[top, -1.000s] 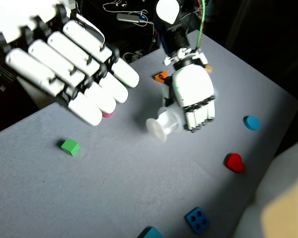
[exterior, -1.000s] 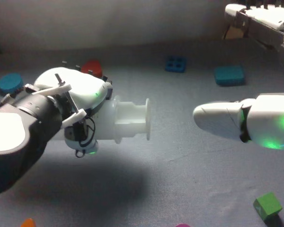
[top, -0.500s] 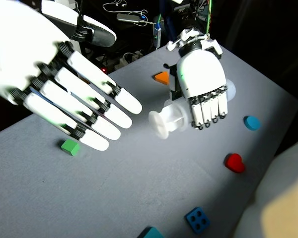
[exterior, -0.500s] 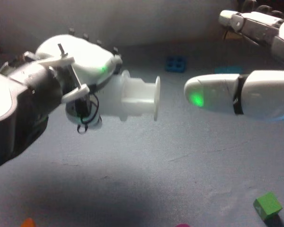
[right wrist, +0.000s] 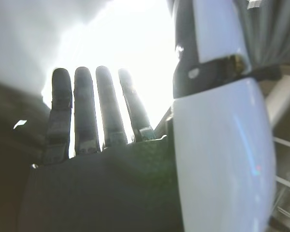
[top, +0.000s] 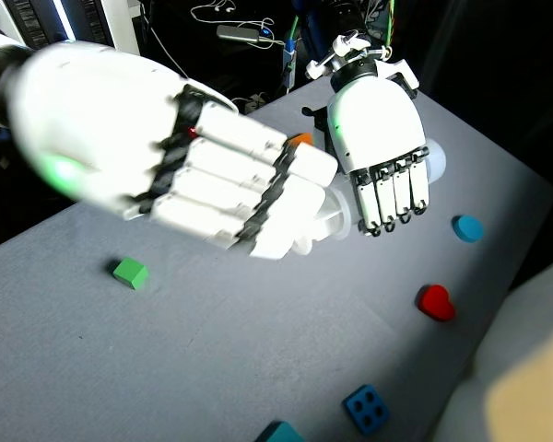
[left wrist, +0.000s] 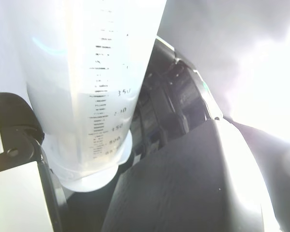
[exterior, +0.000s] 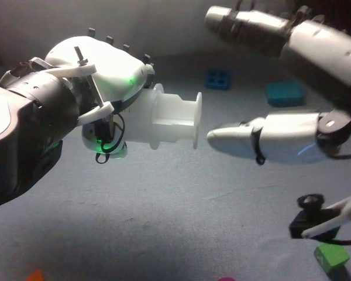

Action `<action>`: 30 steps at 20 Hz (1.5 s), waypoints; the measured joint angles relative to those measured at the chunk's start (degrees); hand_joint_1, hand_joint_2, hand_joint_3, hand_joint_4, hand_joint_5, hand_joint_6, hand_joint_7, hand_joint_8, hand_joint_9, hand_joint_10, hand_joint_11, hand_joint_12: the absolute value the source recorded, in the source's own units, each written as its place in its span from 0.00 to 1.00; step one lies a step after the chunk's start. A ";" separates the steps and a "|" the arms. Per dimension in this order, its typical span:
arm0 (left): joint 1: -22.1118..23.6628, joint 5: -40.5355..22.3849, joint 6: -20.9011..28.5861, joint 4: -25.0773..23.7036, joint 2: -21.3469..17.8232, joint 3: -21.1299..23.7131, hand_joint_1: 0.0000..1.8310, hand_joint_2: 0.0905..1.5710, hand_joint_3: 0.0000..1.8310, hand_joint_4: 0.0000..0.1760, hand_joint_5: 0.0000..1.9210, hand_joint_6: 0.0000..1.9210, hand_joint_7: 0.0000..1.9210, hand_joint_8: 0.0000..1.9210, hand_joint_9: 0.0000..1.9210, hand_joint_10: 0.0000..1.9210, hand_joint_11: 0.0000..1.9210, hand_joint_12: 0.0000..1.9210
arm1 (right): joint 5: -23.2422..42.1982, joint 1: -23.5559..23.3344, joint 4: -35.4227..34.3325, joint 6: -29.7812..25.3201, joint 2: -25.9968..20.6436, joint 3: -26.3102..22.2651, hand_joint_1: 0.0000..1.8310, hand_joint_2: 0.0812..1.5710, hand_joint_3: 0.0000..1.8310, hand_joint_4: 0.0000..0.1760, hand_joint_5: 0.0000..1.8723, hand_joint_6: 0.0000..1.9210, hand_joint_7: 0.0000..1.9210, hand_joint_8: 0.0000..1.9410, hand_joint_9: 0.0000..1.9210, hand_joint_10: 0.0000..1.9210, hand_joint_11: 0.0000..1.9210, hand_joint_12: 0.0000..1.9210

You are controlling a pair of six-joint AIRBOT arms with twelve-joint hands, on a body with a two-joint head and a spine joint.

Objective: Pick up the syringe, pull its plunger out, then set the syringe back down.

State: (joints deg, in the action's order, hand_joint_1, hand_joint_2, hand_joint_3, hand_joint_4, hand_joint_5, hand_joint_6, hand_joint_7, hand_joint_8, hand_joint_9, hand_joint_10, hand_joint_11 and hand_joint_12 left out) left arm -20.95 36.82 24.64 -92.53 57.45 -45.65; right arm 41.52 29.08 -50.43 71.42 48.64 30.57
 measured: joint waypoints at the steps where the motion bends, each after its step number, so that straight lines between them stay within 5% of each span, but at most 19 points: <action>1: 0.00 0.13 -0.24 0.26 -0.11 0.00 0.74 0.79 0.00 0.00 0.32 0.74 0.36 0.72 0.35 0.84 0.30 0.83 | 1.14 0.74 -0.50 -0.92 1.40 1.29 0.58 0.58 0.00 0.00 0.12 0.01 0.15 0.01 0.15 0.01 0.00 0.37; 2: 0.02 0.28 -0.61 0.28 -0.11 0.00 0.73 0.79 0.00 0.00 0.32 0.74 0.36 0.72 0.36 0.85 0.31 0.80 | 3.37 1.70 -0.28 -1.31 2.62 2.60 0.58 0.58 0.00 0.00 0.12 0.01 0.16 0.01 0.15 0.01 0.00 0.37; 4: 0.02 0.28 -0.68 0.39 -0.11 0.00 0.80 0.78 0.00 0.00 0.32 0.73 0.35 0.71 0.35 0.81 0.32 0.92 | 6.88 3.08 -0.66 -1.29 4.83 4.31 0.60 0.59 0.00 0.00 0.13 0.01 0.18 0.01 0.17 0.01 0.00 0.38; 5: 0.02 0.24 -0.70 0.42 -0.11 0.00 0.74 0.79 0.00 0.00 0.33 0.73 0.35 0.74 0.35 0.86 0.28 0.84 | 9.33 3.76 -1.77 -1.33 6.97 5.46 0.62 0.60 0.00 0.00 0.15 0.01 0.19 0.00 0.18 0.01 0.00 0.39; 7: 0.02 0.24 -0.70 0.42 -0.11 0.00 0.79 0.79 0.00 0.00 0.32 0.73 0.34 0.74 0.34 0.85 0.31 0.90 | 11.10 4.04 -3.82 -1.38 9.09 6.34 0.63 0.60 0.00 0.00 0.15 0.01 0.20 0.00 0.19 0.01 0.00 0.39; 13: 0.00 0.48 -0.81 0.59 -0.11 -0.28 0.80 0.79 0.00 0.00 0.30 0.74 0.35 0.73 0.36 0.82 0.28 0.94 | 11.30 5.51 -4.59 -1.31 15.13 10.40 0.64 0.60 0.00 0.00 0.17 0.01 0.22 0.01 0.20 0.01 0.00 0.39; 28: -0.72 1.70 -1.73 0.59 -0.46 -1.27 0.81 0.77 0.00 0.00 0.30 0.75 0.38 0.69 0.39 0.79 0.29 0.91 | 9.88 5.68 -1.88 -14.82 24.02 20.31 0.65 0.60 0.00 0.00 0.19 0.01 0.25 0.01 0.21 0.01 0.00 0.41; 30: -0.66 0.59 -0.85 0.61 -0.46 -1.25 0.72 0.79 0.00 0.00 0.31 0.76 0.38 0.70 0.37 0.85 0.28 0.82 | 9.05 5.44 -1.84 -15.02 24.98 20.55 0.65 0.60 0.00 0.00 0.20 0.01 0.25 0.01 0.21 0.01 0.00 0.42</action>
State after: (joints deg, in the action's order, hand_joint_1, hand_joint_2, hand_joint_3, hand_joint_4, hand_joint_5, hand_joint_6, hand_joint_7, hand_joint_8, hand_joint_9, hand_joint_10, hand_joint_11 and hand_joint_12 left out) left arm -21.61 37.41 23.79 -91.92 56.99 -46.89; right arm 50.57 34.52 -52.27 56.40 73.63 51.11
